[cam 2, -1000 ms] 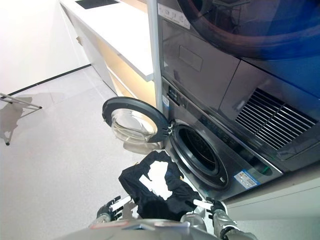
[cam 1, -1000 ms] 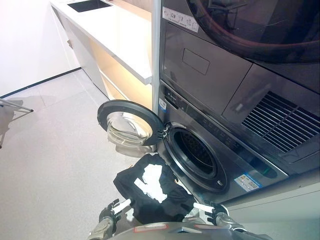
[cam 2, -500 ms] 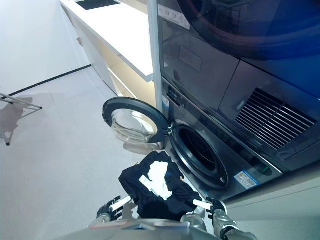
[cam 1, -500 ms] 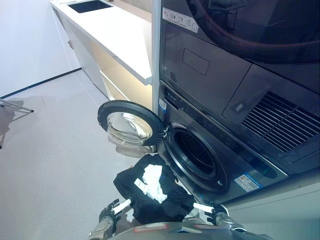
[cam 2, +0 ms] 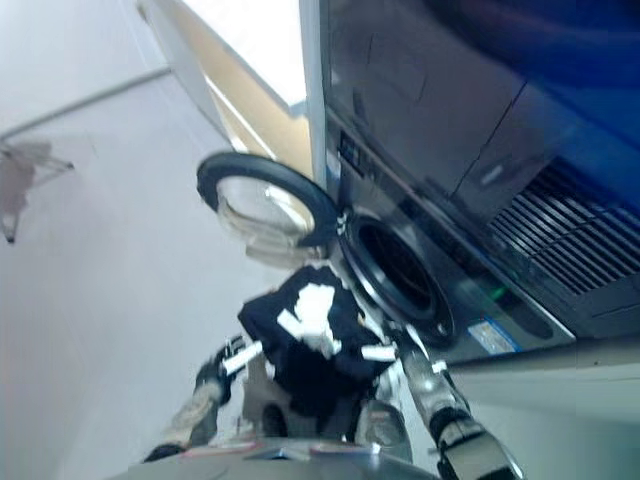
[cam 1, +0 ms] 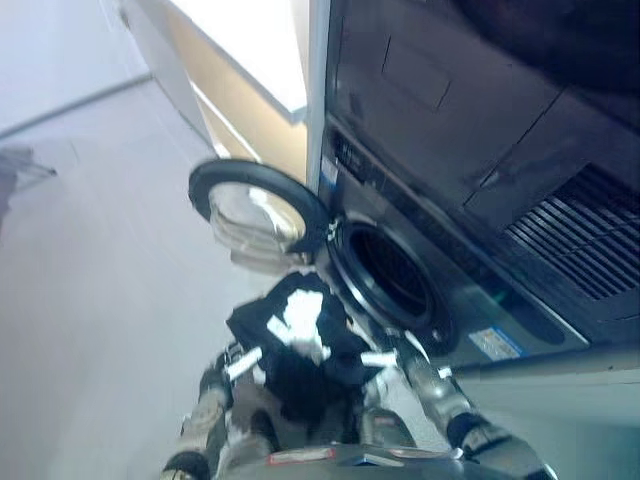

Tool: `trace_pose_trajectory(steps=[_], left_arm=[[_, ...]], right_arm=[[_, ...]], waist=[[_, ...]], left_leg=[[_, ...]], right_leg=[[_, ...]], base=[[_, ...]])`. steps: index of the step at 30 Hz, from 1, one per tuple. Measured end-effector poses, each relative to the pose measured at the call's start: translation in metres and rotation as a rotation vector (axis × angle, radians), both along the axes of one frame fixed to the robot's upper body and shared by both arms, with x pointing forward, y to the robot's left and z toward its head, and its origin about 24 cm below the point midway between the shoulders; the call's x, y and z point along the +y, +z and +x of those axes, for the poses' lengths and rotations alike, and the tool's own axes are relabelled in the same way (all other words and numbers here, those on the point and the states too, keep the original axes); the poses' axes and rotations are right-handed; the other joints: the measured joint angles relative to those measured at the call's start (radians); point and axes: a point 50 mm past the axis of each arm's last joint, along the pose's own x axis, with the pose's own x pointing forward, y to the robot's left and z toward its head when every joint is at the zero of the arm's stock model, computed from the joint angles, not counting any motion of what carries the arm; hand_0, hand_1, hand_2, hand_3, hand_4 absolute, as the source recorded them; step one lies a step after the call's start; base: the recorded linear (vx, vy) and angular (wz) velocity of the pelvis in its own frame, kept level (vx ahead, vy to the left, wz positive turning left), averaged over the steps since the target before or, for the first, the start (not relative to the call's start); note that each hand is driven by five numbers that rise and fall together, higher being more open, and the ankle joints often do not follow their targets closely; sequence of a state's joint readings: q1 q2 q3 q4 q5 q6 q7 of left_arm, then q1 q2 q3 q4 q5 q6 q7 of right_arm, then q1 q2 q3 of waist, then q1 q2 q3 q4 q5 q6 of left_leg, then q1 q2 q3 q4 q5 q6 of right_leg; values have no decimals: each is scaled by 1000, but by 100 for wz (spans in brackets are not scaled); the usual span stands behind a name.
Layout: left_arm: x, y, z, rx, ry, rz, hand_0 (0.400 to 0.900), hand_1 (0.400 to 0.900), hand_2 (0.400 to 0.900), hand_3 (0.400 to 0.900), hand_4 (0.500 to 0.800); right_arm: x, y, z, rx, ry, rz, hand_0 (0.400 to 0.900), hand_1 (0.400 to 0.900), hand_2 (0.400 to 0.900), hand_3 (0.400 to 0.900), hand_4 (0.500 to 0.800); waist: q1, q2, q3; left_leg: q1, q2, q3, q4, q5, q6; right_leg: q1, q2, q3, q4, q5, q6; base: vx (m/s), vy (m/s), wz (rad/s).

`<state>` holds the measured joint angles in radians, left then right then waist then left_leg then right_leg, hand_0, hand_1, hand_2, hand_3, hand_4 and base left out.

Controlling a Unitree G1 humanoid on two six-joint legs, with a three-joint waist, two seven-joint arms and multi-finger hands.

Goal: Put the clothes in the basket into the washing machine.

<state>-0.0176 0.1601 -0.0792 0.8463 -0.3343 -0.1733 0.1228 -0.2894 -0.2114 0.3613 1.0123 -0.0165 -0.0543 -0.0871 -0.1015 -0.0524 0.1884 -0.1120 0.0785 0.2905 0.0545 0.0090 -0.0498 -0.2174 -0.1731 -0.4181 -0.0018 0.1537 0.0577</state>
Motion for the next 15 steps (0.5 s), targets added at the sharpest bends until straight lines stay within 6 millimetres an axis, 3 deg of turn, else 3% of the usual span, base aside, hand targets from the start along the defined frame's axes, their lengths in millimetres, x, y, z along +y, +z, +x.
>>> trace_pose_trajectory(steps=[1,3,4,7,9,13,15], left_arm=[[-1,19,22,-119,-9,7,900,900,900,900,800],[-3,44,52,-250,-21,13,900,900,900,900,800],[-5,60,62,-326,-20,22,900,900,900,900,800],[-17,122,103,-595,-67,45,900,900,900,900,800],[-22,156,124,-717,-75,58,900,900,900,900,800],[-35,220,146,-958,-95,89,900,900,900,900,800],[-37,243,149,-1045,-101,114,900,900,900,900,800]], right_arm=[[4,19,23,-86,50,-19,900,900,900,900,800],[13,49,57,-206,102,-38,900,900,900,900,800],[20,65,72,-267,164,-87,900,900,900,900,800],[33,136,119,-514,302,-214,900,900,900,900,800],[42,170,137,-614,338,-254,900,900,900,900,800],[50,238,165,-789,360,-375,900,900,900,900,800],[49,262,173,-842,334,-432,900,900,900,900,800]], waist=[[0,-6,32],[21,-6,108],[22,-10,112],[51,-7,213],[69,-10,270],[103,-6,331],[114,-3,342]], left_leg=[[-77,5,-13,43,-6,3],[-149,3,-31,75,8,4],[-229,13,-51,123,-6,2],[-429,27,-97,242,-6,7],[-516,30,-120,304,-12,7],[-755,43,-155,478,-52,18],[-875,40,-182,551,-60,22]], right_leg=[[-65,-8,-1,26,-8,10],[-115,-7,-1,39,11,-16],[-190,-10,-3,75,1,-6],[-352,-26,-4,170,-14,-29],[-427,-39,-6,232,-32,-67],[-644,-81,-10,407,-86,-89],[-747,-112,-28,495,-115,-101]], base=[[-277,-50,18],[-296,-52,24],[-274,-47,30],[-225,-23,20],[-192,-27,14],[-145,-18,26],[-98,-10,29]])
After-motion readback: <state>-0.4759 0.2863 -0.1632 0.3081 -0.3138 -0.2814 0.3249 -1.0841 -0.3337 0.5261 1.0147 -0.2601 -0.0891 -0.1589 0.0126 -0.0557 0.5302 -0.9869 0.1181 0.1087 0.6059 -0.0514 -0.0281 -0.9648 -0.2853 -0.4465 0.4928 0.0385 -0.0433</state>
